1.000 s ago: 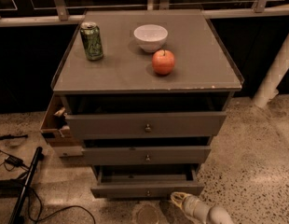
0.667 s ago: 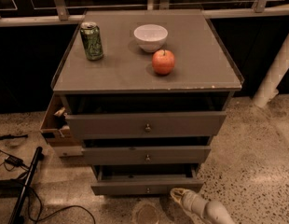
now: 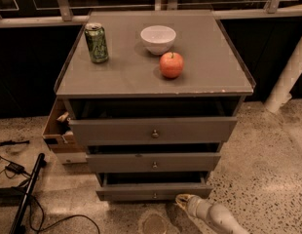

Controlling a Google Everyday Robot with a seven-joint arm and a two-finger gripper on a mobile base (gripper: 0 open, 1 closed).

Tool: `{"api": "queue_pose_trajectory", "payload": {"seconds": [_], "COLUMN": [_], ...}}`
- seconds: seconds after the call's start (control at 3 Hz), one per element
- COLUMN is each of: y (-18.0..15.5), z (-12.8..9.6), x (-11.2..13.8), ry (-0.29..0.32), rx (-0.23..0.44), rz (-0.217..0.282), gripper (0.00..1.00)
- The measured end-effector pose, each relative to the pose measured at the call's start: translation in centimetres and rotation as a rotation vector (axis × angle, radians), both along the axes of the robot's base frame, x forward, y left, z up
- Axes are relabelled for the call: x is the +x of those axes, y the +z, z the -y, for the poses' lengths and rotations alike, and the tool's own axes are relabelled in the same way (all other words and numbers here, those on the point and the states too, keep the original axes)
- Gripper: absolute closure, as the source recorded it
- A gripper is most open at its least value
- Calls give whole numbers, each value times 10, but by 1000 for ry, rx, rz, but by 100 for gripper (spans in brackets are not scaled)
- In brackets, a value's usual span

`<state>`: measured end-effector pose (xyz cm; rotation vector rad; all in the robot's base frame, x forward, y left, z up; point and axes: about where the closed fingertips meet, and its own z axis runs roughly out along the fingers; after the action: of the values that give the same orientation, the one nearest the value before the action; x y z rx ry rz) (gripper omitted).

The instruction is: Close bottom drawer

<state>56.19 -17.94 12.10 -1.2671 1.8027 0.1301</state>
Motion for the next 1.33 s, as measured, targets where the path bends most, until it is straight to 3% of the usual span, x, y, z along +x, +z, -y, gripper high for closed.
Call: {"api": "queue_pose_trajectory", "payload": {"seconds": [0.33,0.67,1.33], "y": [1,2,5], "z": [0,1,-1], "x": [2,10,33], "ry": [-3,-20,-47], "rx": [-7,-11,-7], "rz": [47,135,235], "gripper": [100,100,100]}}
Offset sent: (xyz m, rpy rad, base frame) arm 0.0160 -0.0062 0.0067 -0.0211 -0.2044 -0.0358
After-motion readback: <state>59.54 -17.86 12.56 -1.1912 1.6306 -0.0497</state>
